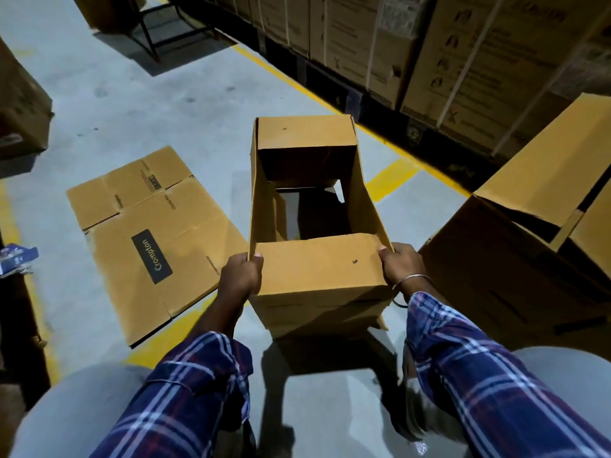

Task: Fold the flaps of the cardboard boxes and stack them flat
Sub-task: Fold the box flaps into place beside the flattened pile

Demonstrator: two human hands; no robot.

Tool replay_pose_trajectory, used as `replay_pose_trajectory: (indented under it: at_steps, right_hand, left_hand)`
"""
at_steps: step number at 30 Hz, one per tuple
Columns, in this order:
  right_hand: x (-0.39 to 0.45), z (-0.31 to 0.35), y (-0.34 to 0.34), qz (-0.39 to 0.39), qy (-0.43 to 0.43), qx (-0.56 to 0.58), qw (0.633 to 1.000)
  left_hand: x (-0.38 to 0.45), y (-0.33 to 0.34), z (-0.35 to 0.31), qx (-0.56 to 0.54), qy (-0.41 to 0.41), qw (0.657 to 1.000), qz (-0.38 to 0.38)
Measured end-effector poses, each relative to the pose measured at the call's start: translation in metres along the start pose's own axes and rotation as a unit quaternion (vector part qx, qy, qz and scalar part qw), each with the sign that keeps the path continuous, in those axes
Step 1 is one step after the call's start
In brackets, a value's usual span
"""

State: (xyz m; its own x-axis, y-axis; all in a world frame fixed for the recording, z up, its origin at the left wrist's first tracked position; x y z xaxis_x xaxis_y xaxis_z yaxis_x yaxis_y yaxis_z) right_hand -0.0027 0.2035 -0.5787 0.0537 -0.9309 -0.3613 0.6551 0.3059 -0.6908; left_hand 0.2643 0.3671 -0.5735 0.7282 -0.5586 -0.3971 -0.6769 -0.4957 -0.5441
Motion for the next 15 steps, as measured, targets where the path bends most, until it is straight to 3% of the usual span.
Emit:
replay_pose_trajectory:
  at_steps: [3,9,15]
  right_hand:
    - [-0.006,-0.003,0.009,0.003,-0.006,0.015,1.0]
    - [-0.022,-0.008,0.027,-0.002,-0.015,0.0,1.0]
    - [-0.03,-0.005,0.022,0.024,-0.01,0.02,0.999]
  left_hand:
    - [0.003,-0.005,-0.004,-0.001,0.031,0.999,-0.011]
    - [-0.005,-0.005,0.005,0.037,0.0,0.998,-0.054]
    - [-0.011,-0.008,0.003,-0.037,-0.05,0.998,0.009]
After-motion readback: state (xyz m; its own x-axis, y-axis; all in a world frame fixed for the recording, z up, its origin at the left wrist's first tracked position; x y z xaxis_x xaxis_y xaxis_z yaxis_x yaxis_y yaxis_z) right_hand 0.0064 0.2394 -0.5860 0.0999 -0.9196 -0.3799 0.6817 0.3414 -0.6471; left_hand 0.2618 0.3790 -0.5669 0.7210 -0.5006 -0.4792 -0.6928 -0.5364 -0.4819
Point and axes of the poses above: each hand's wrist, its own x-axis towards the middle knuckle, its own y-axis out of the palm, z = x × y, the point moved 1 cm from there along x, towards the middle knuckle, and after that the axes turned 1 degree about -z, right-handed, at the moved point
